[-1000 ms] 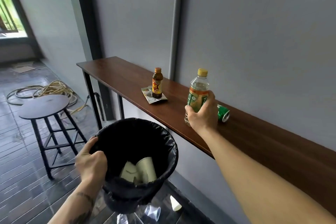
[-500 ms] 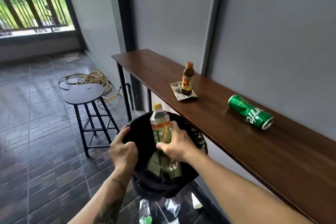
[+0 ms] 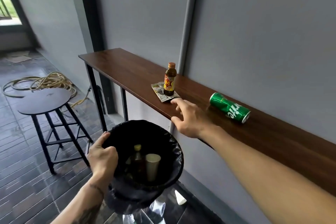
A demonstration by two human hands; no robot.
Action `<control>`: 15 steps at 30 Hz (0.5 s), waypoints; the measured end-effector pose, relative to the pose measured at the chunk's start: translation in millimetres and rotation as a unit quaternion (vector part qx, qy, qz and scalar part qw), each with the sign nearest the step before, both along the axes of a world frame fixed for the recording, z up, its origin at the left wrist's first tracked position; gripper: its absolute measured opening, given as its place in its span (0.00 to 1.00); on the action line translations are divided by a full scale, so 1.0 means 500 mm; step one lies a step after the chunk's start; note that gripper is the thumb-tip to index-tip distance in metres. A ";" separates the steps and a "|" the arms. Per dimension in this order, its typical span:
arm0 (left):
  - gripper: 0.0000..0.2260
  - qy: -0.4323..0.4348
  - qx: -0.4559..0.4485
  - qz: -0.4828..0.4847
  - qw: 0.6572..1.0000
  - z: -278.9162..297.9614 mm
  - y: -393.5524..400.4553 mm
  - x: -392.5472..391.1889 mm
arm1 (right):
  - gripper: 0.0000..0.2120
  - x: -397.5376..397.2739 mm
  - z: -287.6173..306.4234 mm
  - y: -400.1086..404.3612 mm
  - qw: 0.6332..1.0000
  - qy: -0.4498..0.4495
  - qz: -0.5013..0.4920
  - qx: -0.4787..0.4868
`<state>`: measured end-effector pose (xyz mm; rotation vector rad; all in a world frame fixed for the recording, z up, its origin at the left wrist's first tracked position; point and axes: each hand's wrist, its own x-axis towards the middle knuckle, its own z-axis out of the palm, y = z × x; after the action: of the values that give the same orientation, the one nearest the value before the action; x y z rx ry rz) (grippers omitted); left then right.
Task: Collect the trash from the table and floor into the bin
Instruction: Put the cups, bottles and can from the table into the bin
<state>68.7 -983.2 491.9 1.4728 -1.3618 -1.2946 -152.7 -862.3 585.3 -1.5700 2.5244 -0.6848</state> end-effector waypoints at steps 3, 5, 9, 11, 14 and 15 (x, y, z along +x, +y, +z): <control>0.31 -0.004 0.013 -0.003 1.000 -0.014 -0.005 -0.008 | 0.26 -0.075 0.020 0.046 0.981 0.180 -0.075 -0.007; 0.32 -0.001 0.017 -0.005 1.000 -0.019 0.000 -0.020 | 0.27 -0.124 0.028 0.077 0.962 0.227 -0.145 0.041; 0.31 0.019 0.029 -0.019 0.999 -0.003 0.015 -0.046 | 0.34 -0.204 0.018 0.128 0.947 0.157 -0.242 0.138; 0.31 0.024 0.032 -0.019 0.999 0.006 0.020 -0.055 | 0.40 -0.233 0.001 0.149 0.946 0.100 -0.249 0.181; 0.31 0.015 0.024 -0.019 0.999 0.020 0.028 -0.064 | 0.40 -0.256 -0.020 0.167 0.945 0.096 -0.249 0.191; 0.31 0.018 0.023 -0.018 0.999 0.024 0.031 -0.067 | 0.38 -0.259 -0.023 0.170 0.945 0.109 -0.249 0.181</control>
<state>35.2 -967.6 504.1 1.4559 -1.3484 -1.3773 -282.1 -777.5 573.9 -0.9364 3.0199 -0.0551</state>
